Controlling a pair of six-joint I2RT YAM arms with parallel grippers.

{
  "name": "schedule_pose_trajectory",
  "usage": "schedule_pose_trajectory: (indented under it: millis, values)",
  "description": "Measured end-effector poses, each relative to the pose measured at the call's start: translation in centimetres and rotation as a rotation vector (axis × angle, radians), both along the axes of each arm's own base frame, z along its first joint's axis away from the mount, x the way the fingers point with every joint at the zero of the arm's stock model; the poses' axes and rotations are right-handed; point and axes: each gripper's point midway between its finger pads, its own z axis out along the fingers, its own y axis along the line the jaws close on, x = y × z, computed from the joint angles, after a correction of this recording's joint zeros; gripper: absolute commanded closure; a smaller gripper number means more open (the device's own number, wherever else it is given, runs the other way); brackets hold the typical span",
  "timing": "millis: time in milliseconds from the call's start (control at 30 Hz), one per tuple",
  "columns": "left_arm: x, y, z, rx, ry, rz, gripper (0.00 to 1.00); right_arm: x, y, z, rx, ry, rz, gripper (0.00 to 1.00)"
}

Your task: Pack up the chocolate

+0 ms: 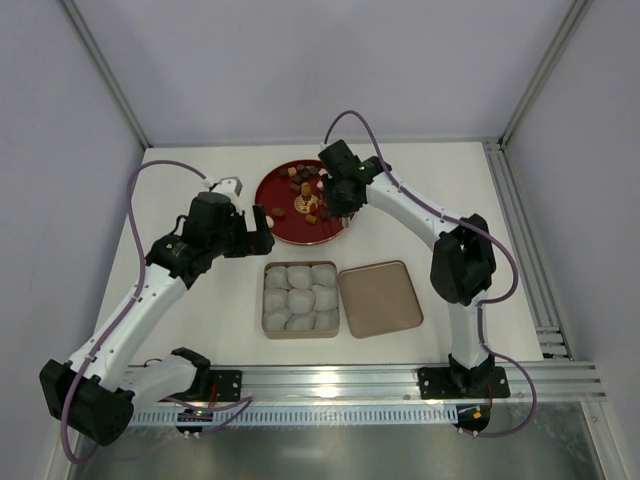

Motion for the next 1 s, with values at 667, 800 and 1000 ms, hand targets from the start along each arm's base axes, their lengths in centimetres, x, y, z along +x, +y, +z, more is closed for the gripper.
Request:
schedule_pose_trajectory:
  millis: [667, 800, 1000]
  values:
    - [0.0, 0.4, 0.3, 0.006, -0.015, 0.016, 0.00, -3.7, -0.1, 4.4, 0.073, -0.024, 0.045, 0.71]
    - [0.1, 0.9, 0.5, 0.014, -0.028, 0.036, 0.00, -6.4, -0.1, 5.9, 0.102, -0.026, 0.074, 0.71]
    - [0.6, 2.1, 0.6, 0.028, -0.039, 0.087, 0.00, -10.9, 0.6, 8.9, 0.168, -0.053, 0.138, 0.71]
